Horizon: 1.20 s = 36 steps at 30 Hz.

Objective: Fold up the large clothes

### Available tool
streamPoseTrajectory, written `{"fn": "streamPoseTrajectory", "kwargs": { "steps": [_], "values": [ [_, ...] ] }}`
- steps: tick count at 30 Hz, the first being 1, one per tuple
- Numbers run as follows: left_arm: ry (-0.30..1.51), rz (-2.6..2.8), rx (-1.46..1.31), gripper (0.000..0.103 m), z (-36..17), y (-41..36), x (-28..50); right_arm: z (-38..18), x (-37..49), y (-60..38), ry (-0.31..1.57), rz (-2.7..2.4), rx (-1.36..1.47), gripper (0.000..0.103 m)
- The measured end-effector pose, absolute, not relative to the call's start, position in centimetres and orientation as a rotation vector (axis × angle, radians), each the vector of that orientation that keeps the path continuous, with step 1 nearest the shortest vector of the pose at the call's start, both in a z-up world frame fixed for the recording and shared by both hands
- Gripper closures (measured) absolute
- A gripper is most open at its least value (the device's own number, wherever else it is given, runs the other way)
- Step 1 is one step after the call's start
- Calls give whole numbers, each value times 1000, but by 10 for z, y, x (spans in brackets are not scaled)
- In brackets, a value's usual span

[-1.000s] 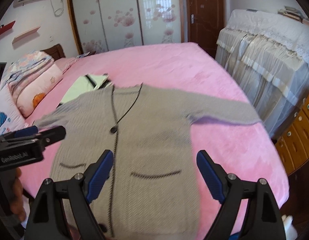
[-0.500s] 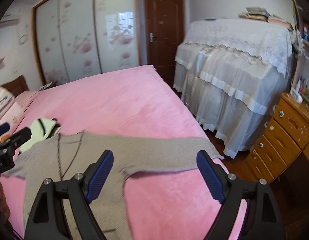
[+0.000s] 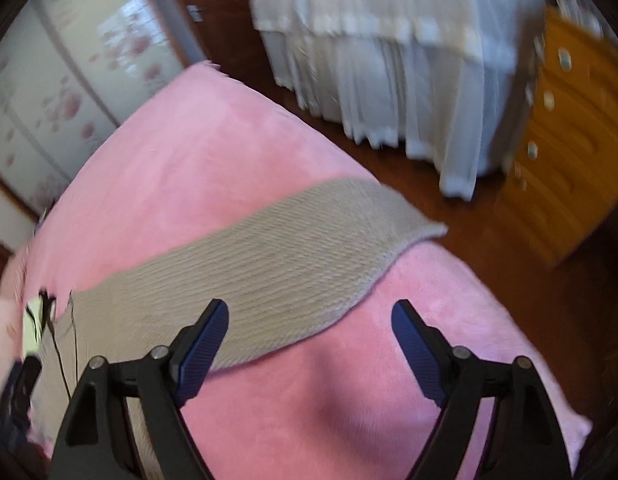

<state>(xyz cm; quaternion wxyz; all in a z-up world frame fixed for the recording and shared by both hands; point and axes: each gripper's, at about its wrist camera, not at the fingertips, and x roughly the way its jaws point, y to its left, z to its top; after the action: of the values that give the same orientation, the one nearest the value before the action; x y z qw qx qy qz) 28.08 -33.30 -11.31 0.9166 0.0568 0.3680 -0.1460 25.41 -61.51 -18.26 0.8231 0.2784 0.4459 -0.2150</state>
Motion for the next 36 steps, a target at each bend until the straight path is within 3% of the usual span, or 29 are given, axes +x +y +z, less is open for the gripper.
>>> {"fn": "streamPoseTrajectory", "kwargs": {
  "steps": [9, 10, 13, 14, 20, 27, 32, 36],
  "values": [
    [884, -334, 163, 1, -144, -345, 300, -243, 269, -647, 976, -563, 782, 44],
    [896, -343, 146, 1, -145, -342, 302, -244, 270, -648, 965, -569, 782, 50],
    [926, -349, 100, 1, -147, -327, 306, -240, 277, -647, 948, -563, 760, 85],
    [931, -345, 96, 1, -147, -322, 308, -238, 280, -646, 943, -569, 741, 89],
    [942, -317, 55, 1, -136, -266, 315, -169, 286, -599, 765, -507, 561, 93],
    [899, -262, -32, 1, -111, -165, 314, -74, 305, -425, 639, -75, 240, 93],
    [916, -202, -82, 1, -122, -101, 317, -105, 321, -320, 710, 59, 61, 92],
    [1004, -199, -143, 1, -153, -74, 319, -185, 341, -273, 907, 56, -38, 92]
  ]
}}
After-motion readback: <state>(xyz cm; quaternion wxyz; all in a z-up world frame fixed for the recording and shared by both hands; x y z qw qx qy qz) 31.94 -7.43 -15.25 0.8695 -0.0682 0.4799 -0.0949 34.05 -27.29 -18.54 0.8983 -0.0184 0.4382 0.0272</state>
